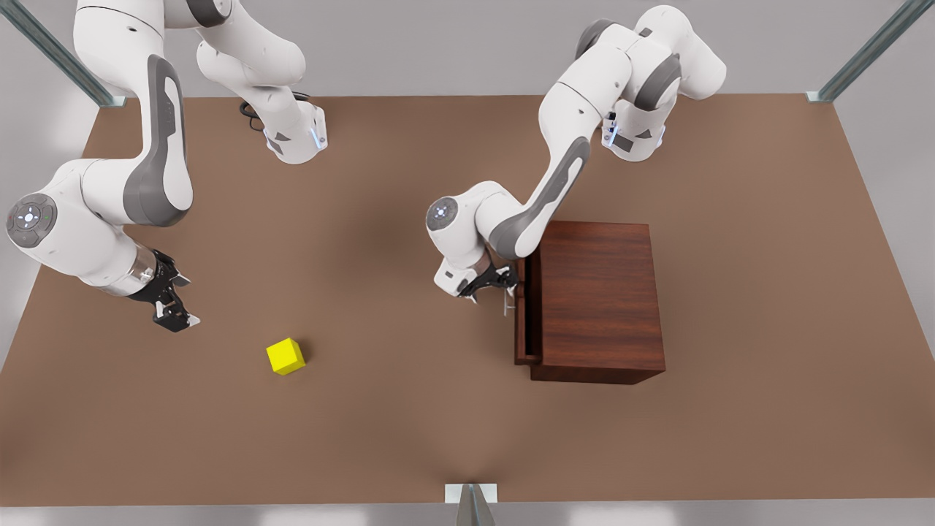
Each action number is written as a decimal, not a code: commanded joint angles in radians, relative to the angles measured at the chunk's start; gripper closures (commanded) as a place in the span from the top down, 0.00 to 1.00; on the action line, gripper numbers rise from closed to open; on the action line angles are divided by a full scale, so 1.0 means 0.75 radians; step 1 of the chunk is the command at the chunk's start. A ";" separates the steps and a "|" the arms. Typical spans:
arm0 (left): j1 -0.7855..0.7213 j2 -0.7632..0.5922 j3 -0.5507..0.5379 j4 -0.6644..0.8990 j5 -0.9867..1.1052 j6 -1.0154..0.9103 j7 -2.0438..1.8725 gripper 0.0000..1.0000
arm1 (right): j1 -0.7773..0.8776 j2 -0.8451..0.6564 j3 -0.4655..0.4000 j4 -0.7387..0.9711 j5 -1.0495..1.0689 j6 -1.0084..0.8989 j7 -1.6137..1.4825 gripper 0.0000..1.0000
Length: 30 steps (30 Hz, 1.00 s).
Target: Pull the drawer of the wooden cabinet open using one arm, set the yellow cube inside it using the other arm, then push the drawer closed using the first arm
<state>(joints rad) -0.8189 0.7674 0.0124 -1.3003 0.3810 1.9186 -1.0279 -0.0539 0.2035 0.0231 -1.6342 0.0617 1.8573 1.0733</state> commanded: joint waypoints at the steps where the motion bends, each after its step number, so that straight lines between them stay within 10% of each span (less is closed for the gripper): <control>1: -0.006 -0.003 0.000 0.001 -0.021 0.001 -0.059 1.00 | 0.000 -0.001 0.000 0.001 -0.009 0.001 0.019 1.00; 30: -0.096 0.077 -0.047 0.232 -0.023 -0.044 -0.278 1.00 | 0.010 -0.001 0.000 0.001 -0.009 -0.002 0.019 1.00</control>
<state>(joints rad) -0.8890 0.8264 -0.0163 -1.1324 0.3650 1.9091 -1.1159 -0.0461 0.2035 0.0235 -1.6342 0.0550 1.8568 1.0859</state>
